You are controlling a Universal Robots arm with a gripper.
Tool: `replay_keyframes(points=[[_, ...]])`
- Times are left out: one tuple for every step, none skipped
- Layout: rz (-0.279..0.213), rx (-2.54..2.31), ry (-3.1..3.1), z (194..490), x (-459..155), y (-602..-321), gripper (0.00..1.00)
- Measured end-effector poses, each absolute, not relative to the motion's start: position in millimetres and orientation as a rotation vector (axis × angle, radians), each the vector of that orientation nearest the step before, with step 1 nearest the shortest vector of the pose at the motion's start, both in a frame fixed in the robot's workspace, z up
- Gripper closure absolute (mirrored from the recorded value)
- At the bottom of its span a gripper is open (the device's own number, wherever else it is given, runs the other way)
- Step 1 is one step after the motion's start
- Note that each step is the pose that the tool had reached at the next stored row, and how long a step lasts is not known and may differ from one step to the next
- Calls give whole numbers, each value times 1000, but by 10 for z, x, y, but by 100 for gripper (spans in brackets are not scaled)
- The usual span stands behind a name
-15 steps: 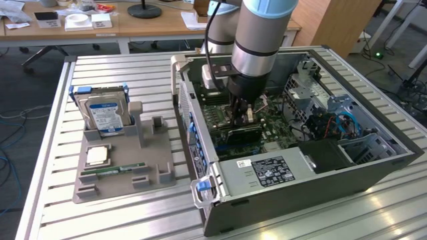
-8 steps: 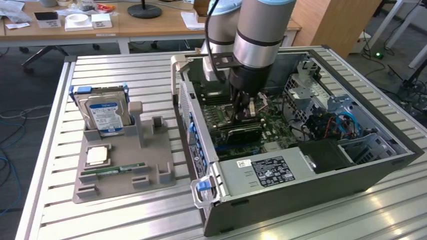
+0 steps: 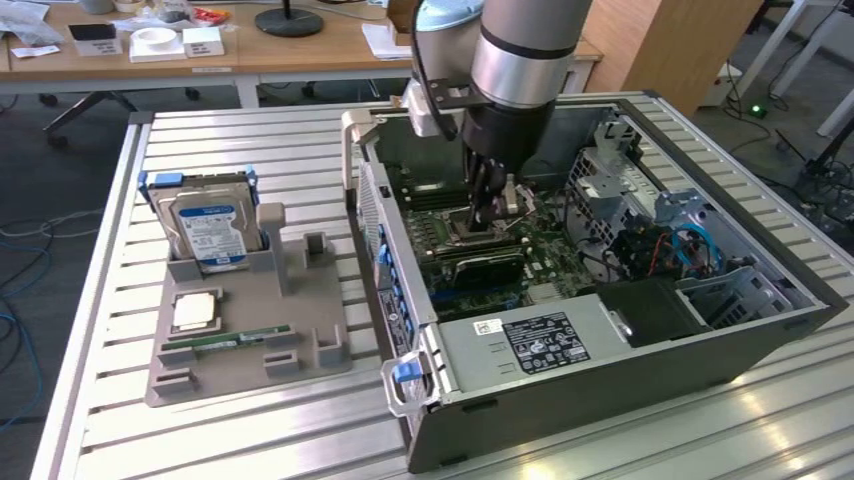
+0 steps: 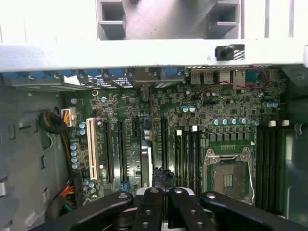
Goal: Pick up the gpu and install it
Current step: 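Press down on the gpu until it lock into place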
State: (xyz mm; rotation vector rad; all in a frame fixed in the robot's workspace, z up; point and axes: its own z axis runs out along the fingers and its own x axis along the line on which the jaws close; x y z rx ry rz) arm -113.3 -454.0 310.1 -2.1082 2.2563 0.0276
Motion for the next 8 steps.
replay_keyframes(points=[[28, -2108, 2256, 3128, -1133, -4541, 89], [28, -2108, 2256, 3154, -1133, -4541, 89], [27, -2108, 2256, 3182, -1133, -4540, 89], [27, -2109, 2256, 3205, -1132, -4540, 89], [27, -2109, 2257, 3230, -1132, -4540, 89], [27, -2109, 2257, 3252, -1132, -4539, 89], [27, -2109, 2257, 3275, -1132, -4539, 89], [26, -2109, 2257, 3295, -1132, -4539, 89]])
